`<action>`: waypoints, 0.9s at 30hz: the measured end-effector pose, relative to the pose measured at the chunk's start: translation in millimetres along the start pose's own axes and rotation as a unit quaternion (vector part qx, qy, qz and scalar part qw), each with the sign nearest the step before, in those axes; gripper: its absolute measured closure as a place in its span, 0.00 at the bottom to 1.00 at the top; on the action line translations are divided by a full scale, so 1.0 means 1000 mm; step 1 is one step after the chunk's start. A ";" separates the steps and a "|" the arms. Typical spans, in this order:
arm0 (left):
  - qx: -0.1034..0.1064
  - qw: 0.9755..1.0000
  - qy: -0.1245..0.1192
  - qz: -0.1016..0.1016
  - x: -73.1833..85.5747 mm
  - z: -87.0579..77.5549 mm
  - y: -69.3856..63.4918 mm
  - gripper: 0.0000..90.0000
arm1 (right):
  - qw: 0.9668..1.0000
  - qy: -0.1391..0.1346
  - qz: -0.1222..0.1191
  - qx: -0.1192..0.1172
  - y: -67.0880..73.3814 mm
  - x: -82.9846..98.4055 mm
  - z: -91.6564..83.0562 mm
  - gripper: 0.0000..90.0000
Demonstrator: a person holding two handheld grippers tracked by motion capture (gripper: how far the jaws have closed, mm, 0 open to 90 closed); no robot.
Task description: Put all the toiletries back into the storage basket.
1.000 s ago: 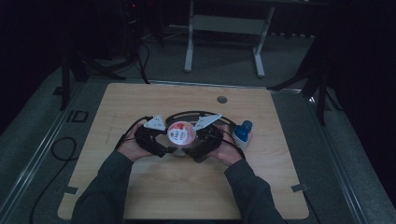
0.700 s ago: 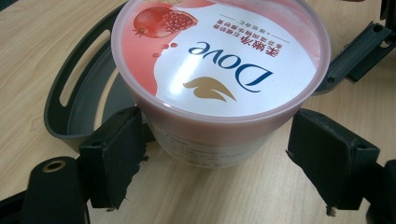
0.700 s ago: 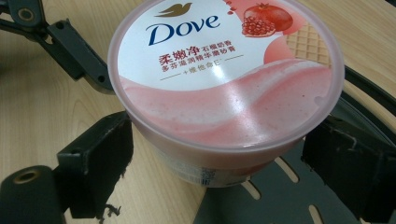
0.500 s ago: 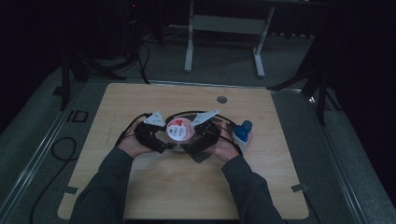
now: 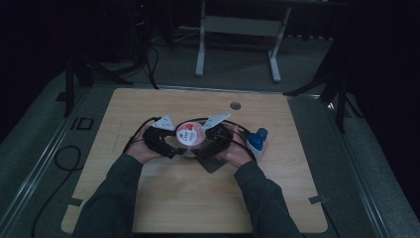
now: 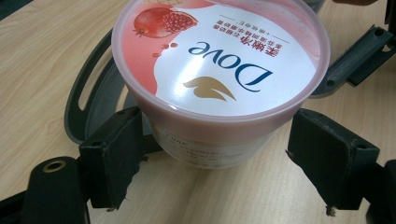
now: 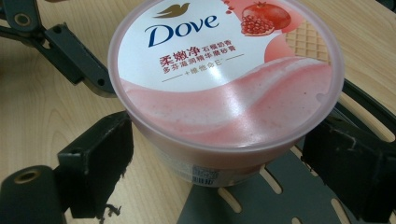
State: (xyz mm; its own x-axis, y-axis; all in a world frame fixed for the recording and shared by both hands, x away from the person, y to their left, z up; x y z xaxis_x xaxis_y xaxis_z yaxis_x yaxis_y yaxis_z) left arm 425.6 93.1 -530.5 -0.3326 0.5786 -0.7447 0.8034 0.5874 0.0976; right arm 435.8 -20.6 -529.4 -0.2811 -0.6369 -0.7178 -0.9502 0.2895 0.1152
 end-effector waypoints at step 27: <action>-0.018 1.000 0.008 0.013 -0.005 0.015 0.021 0.21 | 1.000 0.008 0.006 0.011 -0.024 -0.003 0.008 0.13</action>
Point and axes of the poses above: each handheld gripper's, and its own axes: z roughly forward along the jaws, x roughly out of its underside, y roughly to its left, the point moved 9 cm from there along z, roughly forward along the jaws, and after that the axes turned 10 degrees about -x, right-handed, at the moved point
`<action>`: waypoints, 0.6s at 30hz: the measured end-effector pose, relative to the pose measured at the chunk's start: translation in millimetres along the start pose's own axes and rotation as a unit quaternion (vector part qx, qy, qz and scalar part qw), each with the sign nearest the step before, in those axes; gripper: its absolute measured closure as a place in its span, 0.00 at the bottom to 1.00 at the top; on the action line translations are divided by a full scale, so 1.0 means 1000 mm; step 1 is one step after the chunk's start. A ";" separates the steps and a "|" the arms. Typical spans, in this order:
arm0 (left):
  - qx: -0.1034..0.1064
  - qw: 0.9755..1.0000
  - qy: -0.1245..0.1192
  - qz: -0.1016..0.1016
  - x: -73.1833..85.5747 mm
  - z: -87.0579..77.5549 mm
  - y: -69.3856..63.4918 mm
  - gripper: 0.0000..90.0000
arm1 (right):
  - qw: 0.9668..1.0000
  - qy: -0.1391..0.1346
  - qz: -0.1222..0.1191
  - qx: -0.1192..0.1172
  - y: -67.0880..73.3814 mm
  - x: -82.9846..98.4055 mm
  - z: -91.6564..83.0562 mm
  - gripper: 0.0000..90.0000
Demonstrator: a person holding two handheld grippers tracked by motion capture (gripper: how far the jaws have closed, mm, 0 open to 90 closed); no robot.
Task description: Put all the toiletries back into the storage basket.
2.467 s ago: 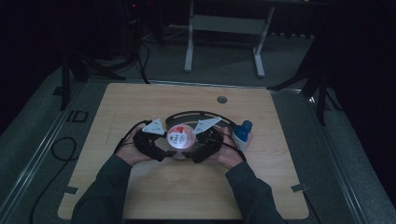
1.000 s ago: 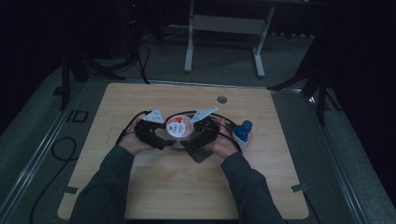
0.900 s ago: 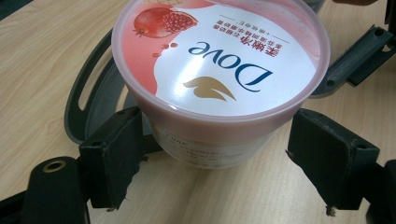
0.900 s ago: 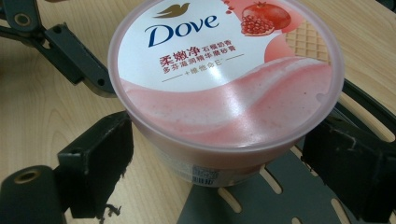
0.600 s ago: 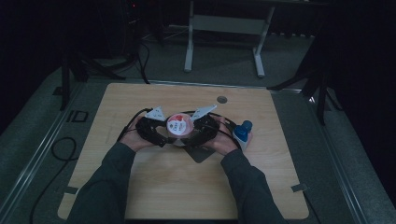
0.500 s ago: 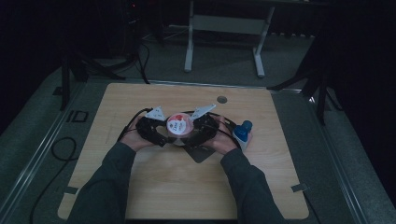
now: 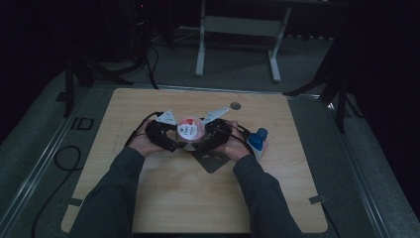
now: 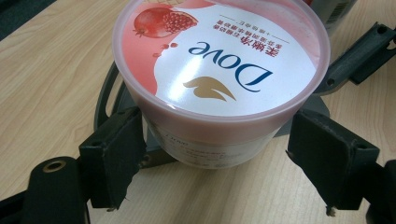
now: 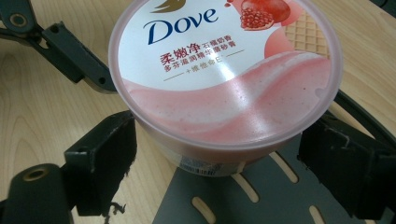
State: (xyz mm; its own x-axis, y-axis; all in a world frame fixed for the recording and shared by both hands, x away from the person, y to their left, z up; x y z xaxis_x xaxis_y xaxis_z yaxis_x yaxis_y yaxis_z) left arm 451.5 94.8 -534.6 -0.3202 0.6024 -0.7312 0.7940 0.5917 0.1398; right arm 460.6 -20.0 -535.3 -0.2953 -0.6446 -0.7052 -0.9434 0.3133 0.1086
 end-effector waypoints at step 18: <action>-0.009 1.000 -0.002 -0.013 0.000 0.011 0.015 0.21 | 1.000 0.005 0.009 0.016 -0.015 -0.006 0.007 0.13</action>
Point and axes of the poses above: each handheld gripper's, and its own axes: z roughly forward along the jaws, x roughly out of its underside, y roughly to its left, the point moved 9 cm from there along z, roughly forward along the jaws, and after that the axes turned 10 degrees about -x, right-handed, at the moved point
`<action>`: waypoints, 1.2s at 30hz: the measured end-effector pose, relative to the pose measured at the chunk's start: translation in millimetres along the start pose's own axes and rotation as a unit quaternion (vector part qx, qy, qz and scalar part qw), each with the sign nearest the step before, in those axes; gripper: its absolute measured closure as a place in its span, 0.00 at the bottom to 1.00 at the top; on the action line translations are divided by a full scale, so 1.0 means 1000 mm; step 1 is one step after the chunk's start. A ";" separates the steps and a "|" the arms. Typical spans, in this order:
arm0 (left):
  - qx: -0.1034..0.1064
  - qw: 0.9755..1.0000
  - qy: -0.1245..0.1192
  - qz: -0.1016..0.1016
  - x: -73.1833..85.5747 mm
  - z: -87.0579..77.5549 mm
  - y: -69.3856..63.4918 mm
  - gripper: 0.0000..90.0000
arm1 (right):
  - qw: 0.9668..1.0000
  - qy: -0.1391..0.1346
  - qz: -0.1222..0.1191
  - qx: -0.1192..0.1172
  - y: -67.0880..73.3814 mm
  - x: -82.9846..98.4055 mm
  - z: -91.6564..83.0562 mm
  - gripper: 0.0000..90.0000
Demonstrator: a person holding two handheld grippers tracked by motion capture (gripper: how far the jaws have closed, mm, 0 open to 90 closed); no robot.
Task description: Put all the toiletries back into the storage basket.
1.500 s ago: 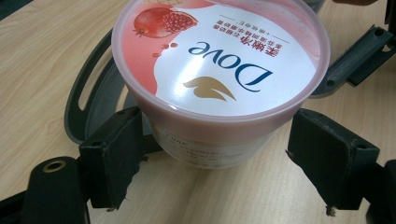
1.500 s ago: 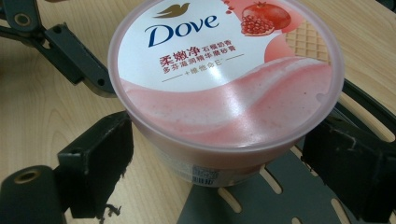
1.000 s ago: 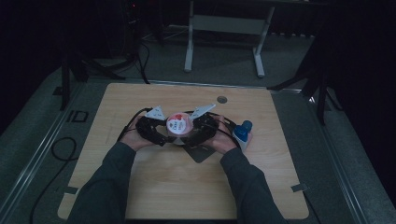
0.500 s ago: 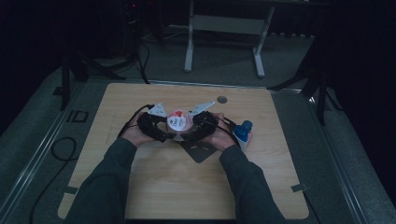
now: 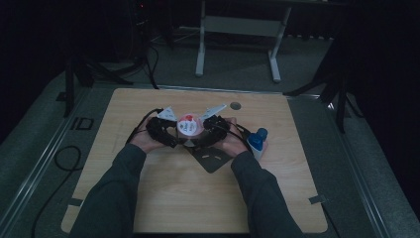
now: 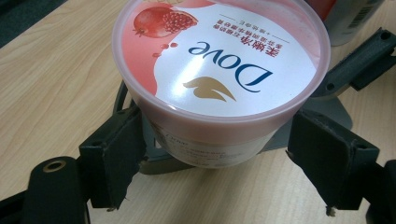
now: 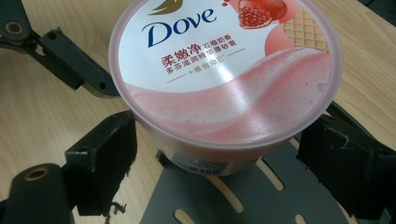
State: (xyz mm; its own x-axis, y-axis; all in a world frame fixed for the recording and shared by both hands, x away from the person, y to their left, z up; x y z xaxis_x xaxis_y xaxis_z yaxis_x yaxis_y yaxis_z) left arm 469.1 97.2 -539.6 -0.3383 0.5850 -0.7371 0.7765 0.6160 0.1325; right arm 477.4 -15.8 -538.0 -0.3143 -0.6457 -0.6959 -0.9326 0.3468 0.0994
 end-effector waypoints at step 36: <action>-0.020 0.999 0.020 -0.028 0.003 0.028 0.020 0.21 | 0.999 0.009 0.041 0.025 -0.027 0.001 0.020 0.15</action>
Point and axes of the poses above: each handheld gripper's, and its own axes: z roughly forward along the jaws, x roughly out of its underside, y roughly to its left, the point moved 9 cm from there along z, roughly forward along the jaws, and after that the axes turned 10 degrees about -x, right-handed, at the moved point
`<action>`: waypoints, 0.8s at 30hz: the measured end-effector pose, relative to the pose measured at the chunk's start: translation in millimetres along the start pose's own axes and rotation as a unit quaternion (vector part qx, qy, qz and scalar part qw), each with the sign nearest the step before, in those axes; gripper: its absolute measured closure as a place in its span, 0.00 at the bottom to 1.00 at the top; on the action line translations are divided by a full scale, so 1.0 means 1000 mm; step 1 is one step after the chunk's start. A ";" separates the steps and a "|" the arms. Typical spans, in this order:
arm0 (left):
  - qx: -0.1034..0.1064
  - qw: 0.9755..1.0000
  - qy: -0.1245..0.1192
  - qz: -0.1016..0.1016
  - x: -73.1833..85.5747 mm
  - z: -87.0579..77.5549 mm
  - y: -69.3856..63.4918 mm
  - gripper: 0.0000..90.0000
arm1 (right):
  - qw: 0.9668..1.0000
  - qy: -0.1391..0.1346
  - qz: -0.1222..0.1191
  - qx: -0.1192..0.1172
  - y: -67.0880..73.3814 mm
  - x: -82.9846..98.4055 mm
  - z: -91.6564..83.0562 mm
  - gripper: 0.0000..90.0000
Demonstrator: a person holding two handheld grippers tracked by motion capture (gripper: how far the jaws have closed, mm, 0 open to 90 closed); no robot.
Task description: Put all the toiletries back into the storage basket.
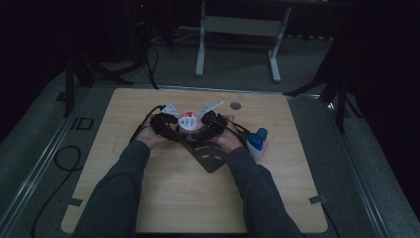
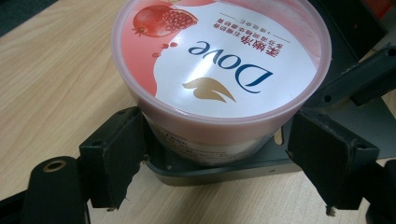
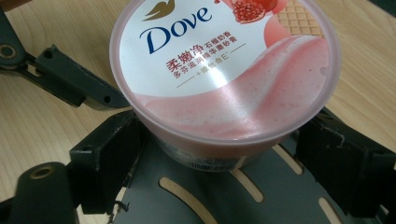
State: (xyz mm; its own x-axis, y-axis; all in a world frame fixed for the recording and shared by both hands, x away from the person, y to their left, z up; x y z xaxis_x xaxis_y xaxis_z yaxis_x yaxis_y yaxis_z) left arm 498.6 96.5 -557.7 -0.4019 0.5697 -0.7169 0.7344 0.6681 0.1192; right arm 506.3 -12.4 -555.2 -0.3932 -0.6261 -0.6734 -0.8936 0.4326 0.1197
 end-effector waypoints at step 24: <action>-0.019 0.999 0.031 0.001 0.013 0.016 -0.002 0.21 | 1.000 0.019 0.024 -0.004 -0.005 0.013 0.018 0.16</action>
State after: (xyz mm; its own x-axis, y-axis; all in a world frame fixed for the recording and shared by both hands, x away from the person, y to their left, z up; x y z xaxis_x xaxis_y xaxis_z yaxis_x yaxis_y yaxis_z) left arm 500.6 95.2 -577.9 -0.4334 0.5990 -0.6733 0.7144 0.6838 0.1484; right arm 509.2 -10.7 -578.2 -0.4442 -0.6285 -0.6384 -0.8750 0.4575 0.1584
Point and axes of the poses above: each handheld gripper's, and its own axes: z roughly forward along the jaws, x roughly out of its underside, y roughly to its left, the point moved 9 cm from there along z, roughly forward along the jaws, and after that the axes turned 10 degrees about -x, right-handed, at the moved point
